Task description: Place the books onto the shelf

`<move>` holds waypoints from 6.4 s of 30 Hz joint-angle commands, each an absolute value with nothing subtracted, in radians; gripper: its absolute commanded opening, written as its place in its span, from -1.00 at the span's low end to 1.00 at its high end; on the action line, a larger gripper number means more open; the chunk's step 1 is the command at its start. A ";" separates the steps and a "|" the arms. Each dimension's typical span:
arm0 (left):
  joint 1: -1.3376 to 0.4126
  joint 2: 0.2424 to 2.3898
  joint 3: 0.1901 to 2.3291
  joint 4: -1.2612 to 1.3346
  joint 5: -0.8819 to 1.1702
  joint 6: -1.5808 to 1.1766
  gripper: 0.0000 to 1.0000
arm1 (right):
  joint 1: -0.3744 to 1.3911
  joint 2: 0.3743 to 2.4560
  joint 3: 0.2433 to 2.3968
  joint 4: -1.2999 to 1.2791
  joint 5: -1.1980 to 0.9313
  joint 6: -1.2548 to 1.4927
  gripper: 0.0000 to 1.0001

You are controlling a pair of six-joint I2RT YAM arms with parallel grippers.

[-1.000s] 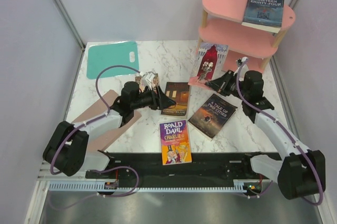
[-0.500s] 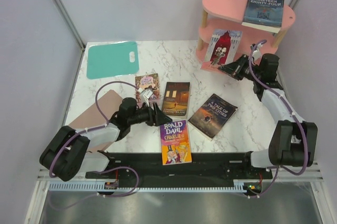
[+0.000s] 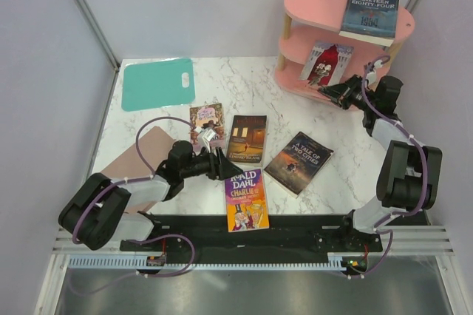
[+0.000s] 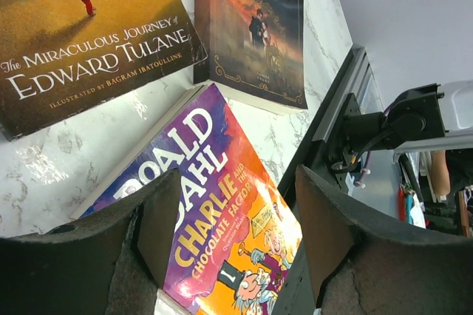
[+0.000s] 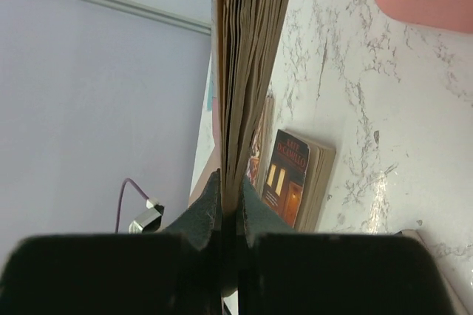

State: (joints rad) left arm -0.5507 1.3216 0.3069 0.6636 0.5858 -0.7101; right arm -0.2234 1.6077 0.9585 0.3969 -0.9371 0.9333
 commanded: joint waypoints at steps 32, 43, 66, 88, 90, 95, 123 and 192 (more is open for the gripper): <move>-0.612 1.308 0.279 0.744 0.551 -0.724 0.33 | -0.281 1.733 1.235 0.322 -0.732 1.137 -0.48; -0.626 1.319 0.282 0.744 0.540 -0.726 0.33 | -0.279 1.756 1.258 0.311 -0.657 1.140 -0.86; -0.655 1.321 0.281 0.759 0.538 -0.715 0.30 | -0.302 1.760 1.347 0.109 -0.586 1.042 -0.23; -0.666 1.305 0.276 0.759 0.532 -0.710 0.30 | -0.319 1.738 1.471 -0.305 -0.549 0.789 -0.11; -0.666 1.305 0.276 0.759 0.534 -0.712 0.29 | -0.319 1.735 1.470 -0.308 -0.557 0.782 -0.11; -0.667 1.301 0.275 0.759 0.534 -0.709 0.29 | -0.321 1.703 1.442 -0.255 -0.575 0.788 -0.06; -0.673 1.287 0.268 0.761 0.531 -0.704 0.30 | -0.333 1.687 1.345 -0.239 -0.555 0.733 0.41; -0.881 2.056 1.376 -0.304 0.453 -0.376 -0.18 | -0.293 0.982 0.210 0.032 -0.560 0.738 -0.17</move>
